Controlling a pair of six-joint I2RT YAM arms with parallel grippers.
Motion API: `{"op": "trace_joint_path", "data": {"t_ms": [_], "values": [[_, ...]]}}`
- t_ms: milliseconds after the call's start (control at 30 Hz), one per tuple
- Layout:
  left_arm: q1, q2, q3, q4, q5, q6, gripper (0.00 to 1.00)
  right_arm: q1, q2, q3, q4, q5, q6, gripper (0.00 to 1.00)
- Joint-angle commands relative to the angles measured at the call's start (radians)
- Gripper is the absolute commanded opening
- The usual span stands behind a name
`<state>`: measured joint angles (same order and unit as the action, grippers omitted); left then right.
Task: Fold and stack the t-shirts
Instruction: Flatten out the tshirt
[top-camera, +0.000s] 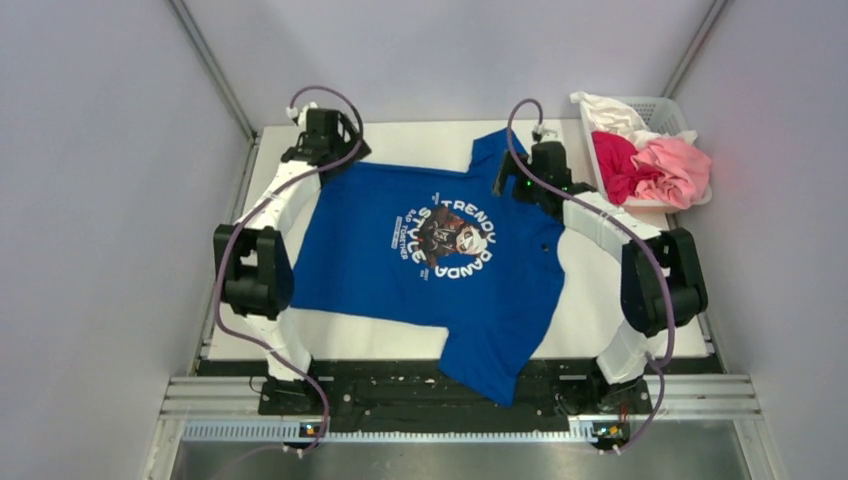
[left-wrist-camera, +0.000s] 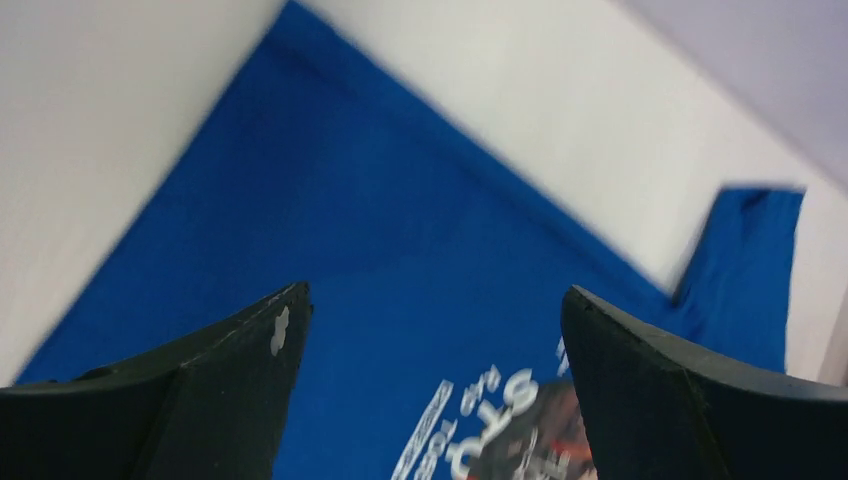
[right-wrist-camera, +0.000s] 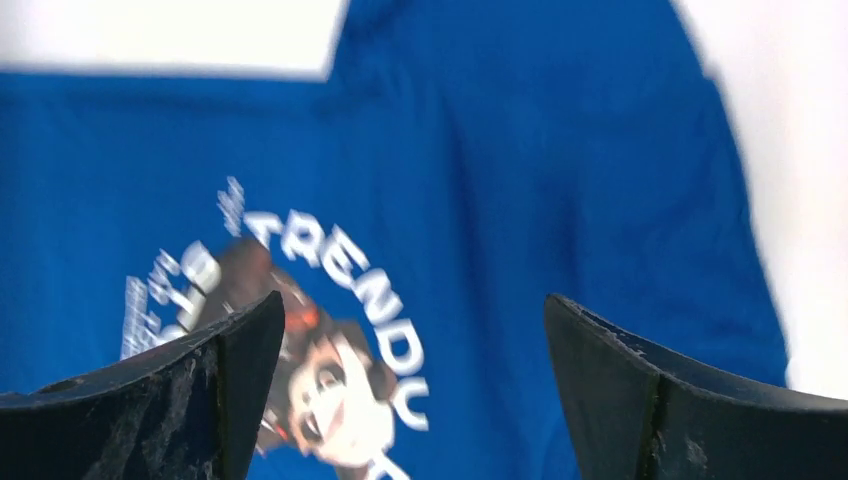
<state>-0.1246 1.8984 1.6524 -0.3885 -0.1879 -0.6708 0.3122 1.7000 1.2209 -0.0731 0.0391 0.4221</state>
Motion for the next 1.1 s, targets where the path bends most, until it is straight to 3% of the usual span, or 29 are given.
{"op": "trace_joint_path", "data": {"t_ms": [0, 333, 700, 933, 1067], "values": [[-0.011, -0.051, -0.254, 0.01, 0.162, -0.019, 0.99, 0.025, 0.031, -0.104, -0.071, -0.01, 0.065, 0.99], [-0.033, 0.082, -0.276, -0.054, 0.176, -0.098, 0.99, 0.002, 0.253, 0.014, -0.183, 0.069, 0.104, 0.99], [-0.036, 0.222, -0.169, -0.073, 0.228, -0.224, 0.99, -0.112, 0.592, 0.475, -0.352, 0.067, 0.047, 0.99], [-0.047, 0.209, -0.099, -0.087, 0.222, -0.242, 0.99, -0.141, 0.779, 0.85, -0.471, 0.044, -0.053, 0.99], [-0.056, 0.081, -0.104, -0.14, 0.128, -0.209, 0.99, -0.136, 0.679, 0.883, -0.507, 0.078, -0.093, 0.99]]}}
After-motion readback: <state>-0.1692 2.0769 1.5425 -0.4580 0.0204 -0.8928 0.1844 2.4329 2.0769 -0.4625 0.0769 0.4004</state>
